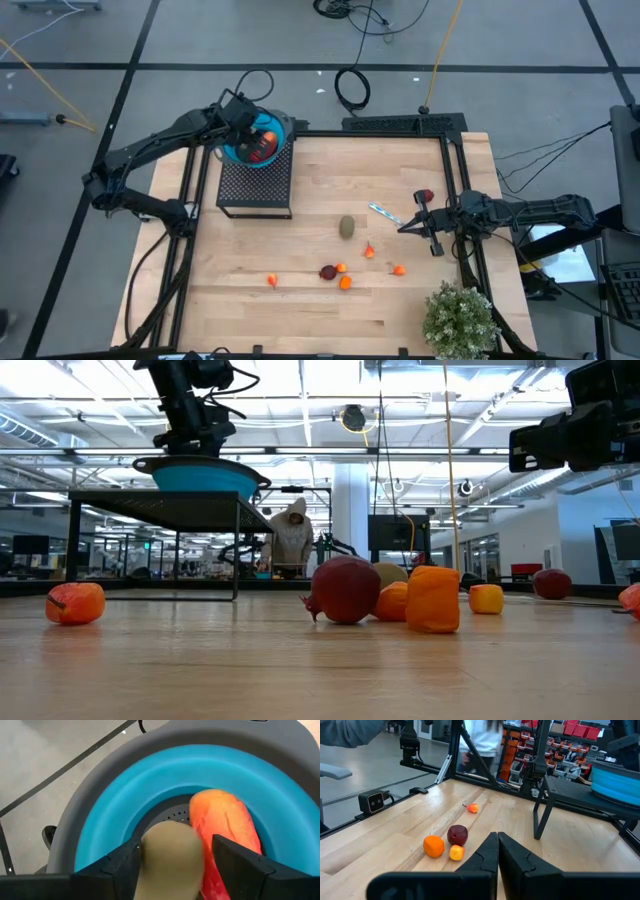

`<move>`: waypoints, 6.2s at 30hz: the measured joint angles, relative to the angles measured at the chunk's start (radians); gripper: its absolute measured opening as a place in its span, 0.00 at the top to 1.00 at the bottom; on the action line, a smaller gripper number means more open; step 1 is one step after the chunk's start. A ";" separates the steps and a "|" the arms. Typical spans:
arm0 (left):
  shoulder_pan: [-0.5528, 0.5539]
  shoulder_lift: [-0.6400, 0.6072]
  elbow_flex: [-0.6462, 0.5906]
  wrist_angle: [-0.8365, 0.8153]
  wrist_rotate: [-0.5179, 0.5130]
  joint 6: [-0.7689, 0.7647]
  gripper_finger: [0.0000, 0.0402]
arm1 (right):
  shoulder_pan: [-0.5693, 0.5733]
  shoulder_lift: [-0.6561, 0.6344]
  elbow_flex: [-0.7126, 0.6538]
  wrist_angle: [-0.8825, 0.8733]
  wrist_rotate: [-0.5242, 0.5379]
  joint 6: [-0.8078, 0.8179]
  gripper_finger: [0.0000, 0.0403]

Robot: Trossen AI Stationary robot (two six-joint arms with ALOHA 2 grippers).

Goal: Pick & Place Fruit
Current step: Put the brown kiwi into the blue strainer bowl on the shelf

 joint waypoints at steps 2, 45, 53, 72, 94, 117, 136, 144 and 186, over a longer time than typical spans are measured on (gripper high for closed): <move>0.000 0.000 0.000 0.009 0.000 0.004 0.37 | 0.000 0.000 0.000 0.000 0.000 0.000 1.00; -0.578 -0.194 -0.145 0.342 -0.099 0.032 0.92 | 0.000 0.000 0.000 -0.003 0.000 -0.011 1.00; -0.626 -0.292 -0.336 0.598 0.029 0.080 0.97 | 0.000 0.000 -0.001 0.029 -0.002 0.000 1.00; -0.745 -0.616 -0.692 0.815 0.094 0.089 0.98 | 0.000 0.013 -0.001 0.034 -0.003 0.056 1.00; -0.839 -0.750 -0.860 0.923 0.108 0.142 0.99 | 0.000 0.028 -0.001 0.046 0.000 0.051 1.00; -0.838 -0.750 -0.911 0.985 0.213 0.215 0.98 | 0.034 0.596 0.272 0.096 0.004 -0.046 1.00; -0.838 -0.916 -0.911 0.853 0.214 0.216 0.98 | 0.088 1.029 0.608 -0.115 0.129 -0.287 1.00; -0.839 -1.007 -0.950 0.831 0.214 0.221 0.97 | 0.087 1.058 0.651 -0.114 0.215 -0.393 0.90; -0.838 -1.260 -1.114 0.859 0.234 0.181 0.99 | -0.007 1.256 0.804 -0.379 0.210 -0.480 0.19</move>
